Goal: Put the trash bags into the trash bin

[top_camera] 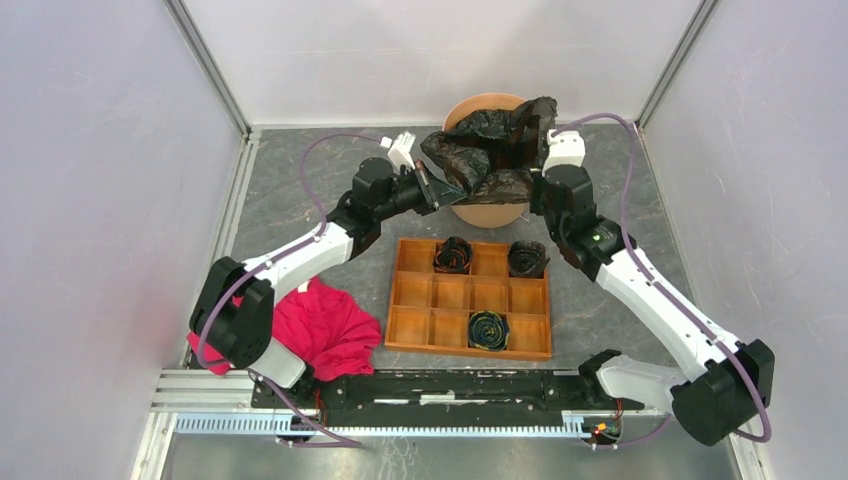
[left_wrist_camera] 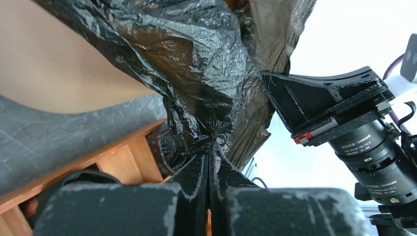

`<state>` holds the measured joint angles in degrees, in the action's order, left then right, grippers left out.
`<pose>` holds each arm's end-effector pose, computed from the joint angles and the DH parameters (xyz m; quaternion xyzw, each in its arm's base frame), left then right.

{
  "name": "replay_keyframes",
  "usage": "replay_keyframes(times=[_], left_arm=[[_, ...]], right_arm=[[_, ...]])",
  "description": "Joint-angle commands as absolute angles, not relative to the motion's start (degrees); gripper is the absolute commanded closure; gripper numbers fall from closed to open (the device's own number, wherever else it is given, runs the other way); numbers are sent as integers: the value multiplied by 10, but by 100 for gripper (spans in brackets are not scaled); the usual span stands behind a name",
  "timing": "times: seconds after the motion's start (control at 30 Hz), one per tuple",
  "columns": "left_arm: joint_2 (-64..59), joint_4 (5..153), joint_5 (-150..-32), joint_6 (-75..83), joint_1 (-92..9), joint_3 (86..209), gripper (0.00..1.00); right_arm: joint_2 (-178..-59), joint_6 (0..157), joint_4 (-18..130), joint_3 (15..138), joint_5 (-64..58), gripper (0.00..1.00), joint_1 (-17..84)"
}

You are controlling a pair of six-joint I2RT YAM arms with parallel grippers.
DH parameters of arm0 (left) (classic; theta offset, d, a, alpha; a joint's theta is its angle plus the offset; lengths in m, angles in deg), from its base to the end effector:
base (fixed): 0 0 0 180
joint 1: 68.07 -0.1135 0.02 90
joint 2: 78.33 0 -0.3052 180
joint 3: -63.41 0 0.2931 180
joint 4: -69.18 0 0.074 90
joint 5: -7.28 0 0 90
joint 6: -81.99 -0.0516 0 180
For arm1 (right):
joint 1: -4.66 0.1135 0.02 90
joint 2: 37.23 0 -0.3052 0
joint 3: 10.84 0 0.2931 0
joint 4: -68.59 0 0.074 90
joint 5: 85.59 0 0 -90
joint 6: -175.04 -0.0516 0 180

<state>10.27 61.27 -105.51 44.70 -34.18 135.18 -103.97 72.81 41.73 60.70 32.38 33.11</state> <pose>0.3318 -0.2470 0.3149 0.0049 0.7559 -0.5463 0.3607 0.2774 0.1228 0.3735 0.0202 0.8157 0.0005 0.5781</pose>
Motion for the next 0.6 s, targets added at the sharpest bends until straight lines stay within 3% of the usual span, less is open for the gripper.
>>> replay_keyframes(times=[0.0, 0.13, 0.4, 0.5, 0.57], left_arm=[[71, 616, -1034, 428, -340, 1331, 98], [78, 636, -992, 420, -340, 1325, 98], [128, 690, -953, 395, -343, 1359, 96], [135, 694, -955, 392, -349, 1360, 90], [132, 701, -956, 385, -356, 1360, 79]], right_arm=[[-1004, 698, 542, 562, 297, 100, 326], [-997, 696, 604, 519, 266, 98, 298], [-1008, 716, 646, 464, 136, 80, 219], [-1002, 700, 651, 461, 91, 79, 204], [-1007, 700, 644, 473, 74, 77, 201]])
